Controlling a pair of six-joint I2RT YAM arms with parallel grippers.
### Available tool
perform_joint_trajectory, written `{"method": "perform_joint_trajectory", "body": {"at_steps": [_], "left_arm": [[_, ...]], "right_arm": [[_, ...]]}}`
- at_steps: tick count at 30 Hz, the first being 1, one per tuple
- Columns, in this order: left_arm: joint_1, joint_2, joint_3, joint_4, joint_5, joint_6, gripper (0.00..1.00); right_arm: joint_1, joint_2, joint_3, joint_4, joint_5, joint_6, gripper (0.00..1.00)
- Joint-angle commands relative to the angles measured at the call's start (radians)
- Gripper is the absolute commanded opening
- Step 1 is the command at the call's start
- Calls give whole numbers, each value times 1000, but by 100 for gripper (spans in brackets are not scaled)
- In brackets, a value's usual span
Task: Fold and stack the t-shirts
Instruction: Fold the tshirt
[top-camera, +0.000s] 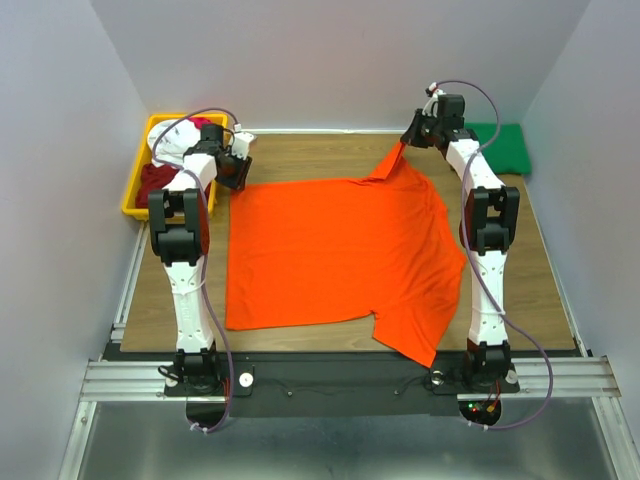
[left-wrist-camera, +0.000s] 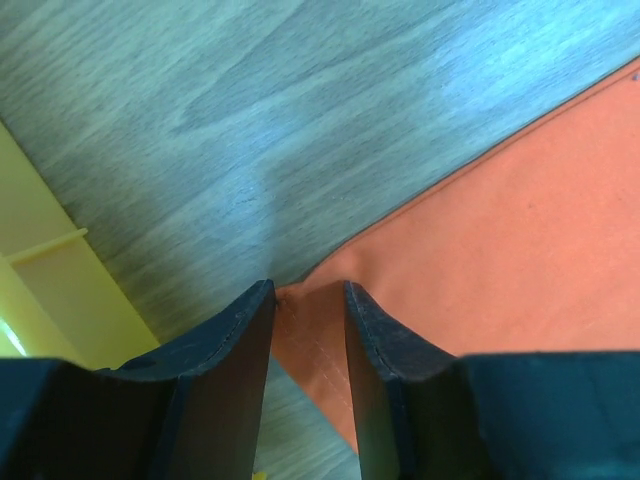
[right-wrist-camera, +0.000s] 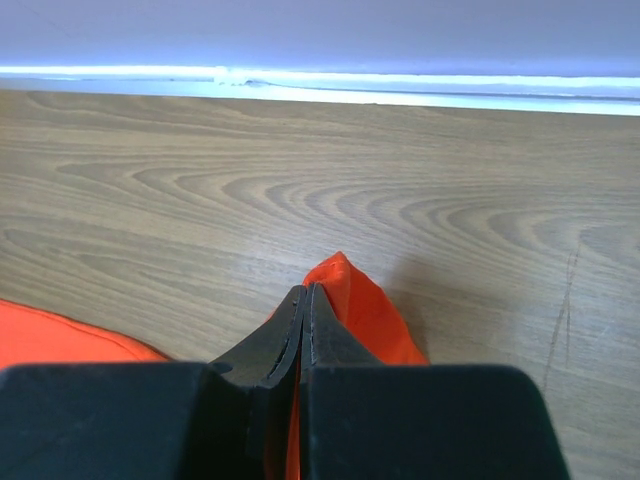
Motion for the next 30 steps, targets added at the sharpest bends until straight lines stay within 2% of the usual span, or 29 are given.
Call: {"method": "perform_joint_trajectory", "body": {"at_steps": [1,12,21,27,30], "left_arm": [[23,-8,70,-19,-38,16,46],[22,65,121,-68,-58,27,47],[24,61,76,-114,-11,56,44],[24,74,99,-153,-3,65,35],[24,74,107,-156,-2,60,20]], "right_arm": [[-4,-71,-7,41,-18,-7,1],[-6,-74,-6,42,-14,-14,0],[-6,-91,-12,42,-26,-4,1],[-7,-123,-21,41,-26,-8,1],[-10,-141,-38,41,-34,-7,1]]}}
